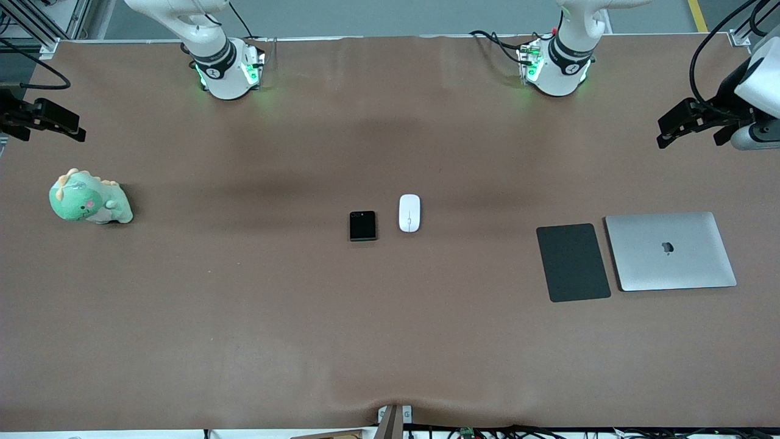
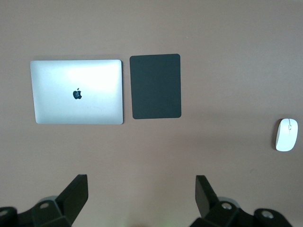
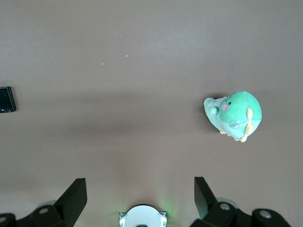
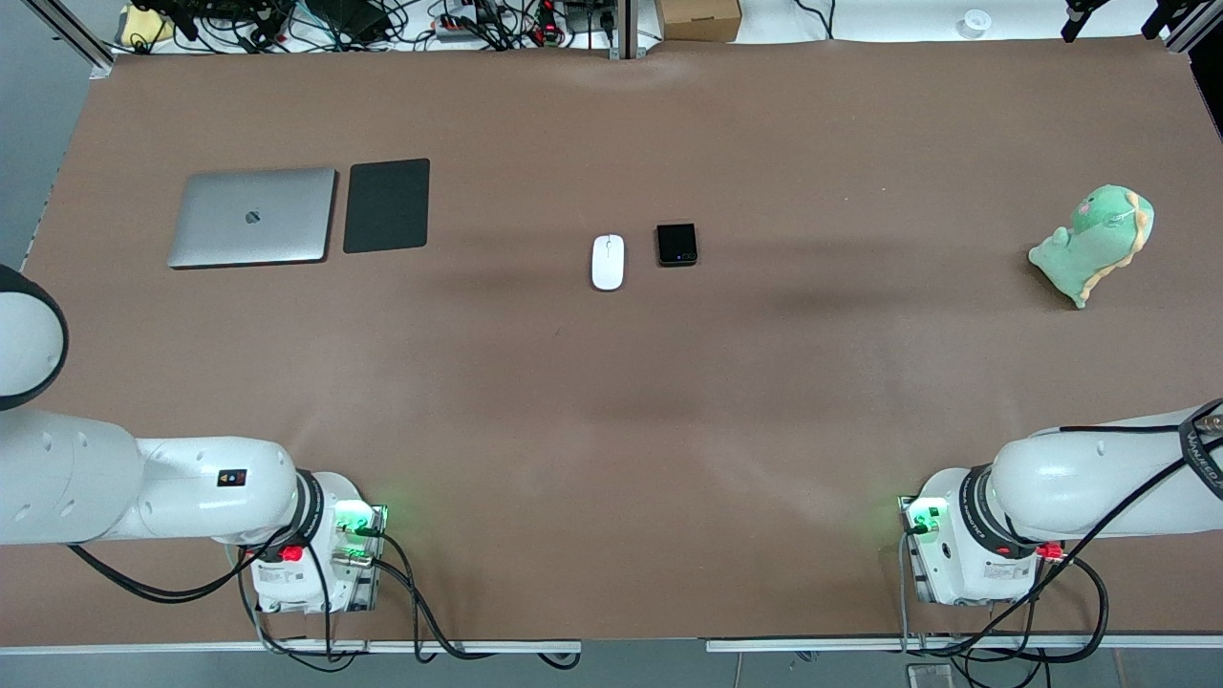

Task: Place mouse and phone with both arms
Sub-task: 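Raise the left arm from rest toward the white mouse, then lower the left gripper over the white mouse and close on it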

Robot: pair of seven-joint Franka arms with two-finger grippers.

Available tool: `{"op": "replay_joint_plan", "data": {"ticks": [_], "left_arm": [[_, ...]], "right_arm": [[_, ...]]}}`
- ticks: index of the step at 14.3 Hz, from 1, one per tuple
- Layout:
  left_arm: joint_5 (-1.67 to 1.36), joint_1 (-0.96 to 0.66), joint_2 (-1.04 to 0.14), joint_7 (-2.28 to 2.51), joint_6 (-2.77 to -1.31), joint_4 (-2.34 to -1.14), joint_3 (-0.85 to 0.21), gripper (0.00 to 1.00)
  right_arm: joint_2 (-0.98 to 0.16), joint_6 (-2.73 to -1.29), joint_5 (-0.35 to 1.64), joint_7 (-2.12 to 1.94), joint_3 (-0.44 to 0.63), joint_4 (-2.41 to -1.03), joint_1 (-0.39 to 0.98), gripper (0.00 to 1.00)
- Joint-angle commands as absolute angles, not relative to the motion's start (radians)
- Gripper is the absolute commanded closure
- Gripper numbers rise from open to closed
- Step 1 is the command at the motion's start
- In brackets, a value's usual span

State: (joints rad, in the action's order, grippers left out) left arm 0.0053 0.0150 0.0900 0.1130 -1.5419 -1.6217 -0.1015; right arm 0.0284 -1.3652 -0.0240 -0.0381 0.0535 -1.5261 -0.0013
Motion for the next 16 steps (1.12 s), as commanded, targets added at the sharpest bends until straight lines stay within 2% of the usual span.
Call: {"op": "replay_joint_plan", "data": {"ticks": [1,4,9,16], "left_arm": [[0.012,0.018,0.08,0.1,-1.525,-1.598,-0.104,0.0],[0.015,0.017,0.065,0.103,-1.525,-1.595,-0.104,0.0],[-0.001,-0.026,-0.026,0.138,-1.539,-1.555,-0.11,0.0],[-0.017,-0.196,-0.184,0.291,-1.699,-1.578,-0.141,0.0]], "right_arm": [[0.018,-1.348,-0.037,-0.028,0.055,-1.502,0.005,0.0],[0.017,-1.348,-0.037,-0.028,0.054,-1.502,0.005,0.0],[0.017,-1.347,-0.037,-0.028,0.055,-1.502,0.005,0.0],[0.015,-1.338,-0.037,-0.029,0.058,-1.502,-0.012,0.0]]}}
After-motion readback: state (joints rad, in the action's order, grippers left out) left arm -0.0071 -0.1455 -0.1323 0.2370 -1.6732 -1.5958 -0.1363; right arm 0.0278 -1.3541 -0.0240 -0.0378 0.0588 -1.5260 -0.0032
